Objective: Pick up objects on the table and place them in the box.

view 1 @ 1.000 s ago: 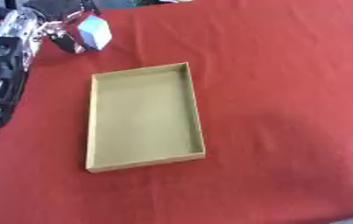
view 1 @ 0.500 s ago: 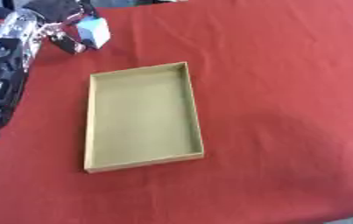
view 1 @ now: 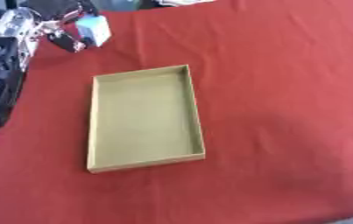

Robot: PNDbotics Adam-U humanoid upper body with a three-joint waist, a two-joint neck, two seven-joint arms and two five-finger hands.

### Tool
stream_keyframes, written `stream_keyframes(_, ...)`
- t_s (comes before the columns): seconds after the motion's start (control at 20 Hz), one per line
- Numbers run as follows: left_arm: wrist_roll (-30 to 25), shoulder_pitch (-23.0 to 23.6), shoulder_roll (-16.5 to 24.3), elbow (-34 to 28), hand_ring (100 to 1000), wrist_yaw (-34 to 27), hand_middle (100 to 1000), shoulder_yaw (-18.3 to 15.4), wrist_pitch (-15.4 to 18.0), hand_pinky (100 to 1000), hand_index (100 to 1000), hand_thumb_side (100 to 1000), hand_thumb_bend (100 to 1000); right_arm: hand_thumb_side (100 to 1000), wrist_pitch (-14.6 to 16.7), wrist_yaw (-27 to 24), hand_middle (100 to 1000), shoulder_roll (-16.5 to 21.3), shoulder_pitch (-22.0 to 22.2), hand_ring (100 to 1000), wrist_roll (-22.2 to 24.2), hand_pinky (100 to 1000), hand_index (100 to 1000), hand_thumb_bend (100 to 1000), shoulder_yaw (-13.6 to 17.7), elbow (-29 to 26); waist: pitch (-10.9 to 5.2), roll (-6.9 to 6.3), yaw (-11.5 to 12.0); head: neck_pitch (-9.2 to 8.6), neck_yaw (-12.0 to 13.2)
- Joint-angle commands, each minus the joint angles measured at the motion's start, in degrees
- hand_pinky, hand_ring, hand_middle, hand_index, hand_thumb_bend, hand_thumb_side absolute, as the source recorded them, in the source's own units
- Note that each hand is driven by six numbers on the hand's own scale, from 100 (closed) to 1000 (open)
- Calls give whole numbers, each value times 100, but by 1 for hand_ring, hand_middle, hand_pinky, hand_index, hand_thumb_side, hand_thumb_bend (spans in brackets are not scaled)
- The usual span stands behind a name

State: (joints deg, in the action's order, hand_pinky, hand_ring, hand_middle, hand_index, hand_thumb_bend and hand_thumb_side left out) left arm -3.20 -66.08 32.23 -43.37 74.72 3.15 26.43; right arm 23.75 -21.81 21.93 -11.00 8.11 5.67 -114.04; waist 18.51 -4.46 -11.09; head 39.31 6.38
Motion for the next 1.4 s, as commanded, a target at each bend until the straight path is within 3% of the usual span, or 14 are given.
stream_keyframes(0.05, -18, -10, 332, -558, 688, -339, 624, 104, 131, 742, 691, 100, 120, 714, -1, -51, 845, 58, 3, 789, -7, 760, 940, 100, 56, -55, -180, 55, 52, 52, -53)
stream_keyframes(0.65, -436, 853, 964, -3108, 697, -2026, 634, 753, 387, 746, 700, 100, 153, 702, 19, -85, 845, 34, 83, 790, -19, 763, 941, 100, 52, -55, -422, 186, 253, 76, -195)
stream_keyframes(0.7, -515, 934, 994, -3310, 698, -2165, 635, 809, 394, 745, 702, 142, 217, 695, 21, -89, 846, 33, 82, 790, -18, 763, 942, 100, 51, -55, -431, 192, 260, 73, -197)
stream_keyframes(0.75, -594, 1014, 1023, -3510, 698, -2304, 635, 867, 403, 745, 702, 100, 149, 701, 22, -92, 846, 31, 82, 790, -17, 763, 942, 100, 49, -55, -437, 199, 270, 71, -203)
stream_keyframes(0.95, -918, 1339, 1086, -4222, 698, -2831, 635, 1094, 395, 740, 704, 103, 114, 701, 19, -103, 845, 28, 83, 791, -4, 763, 942, 100, 43, -55, -449, 209, 302, 85, -206)
stream_keyframes(1.15, -1296, 1612, 1014, -4671, 699, -3126, 639, 1305, 346, 737, 708, 123, 100, 700, 22, -100, 845, 24, 75, 791, 9, 764, 942, 100, 37, -55, -445, 227, 354, 106, -219)
stream_keyframes(1.4, -1622, 1800, 749, -4733, 699, -3248, 640, 1443, 259, 732, 712, 137, 100, 699, 26, -114, 845, 19, 65, 791, 16, 764, 942, 100, 30, -55, -443, 249, 407, 112, -201)
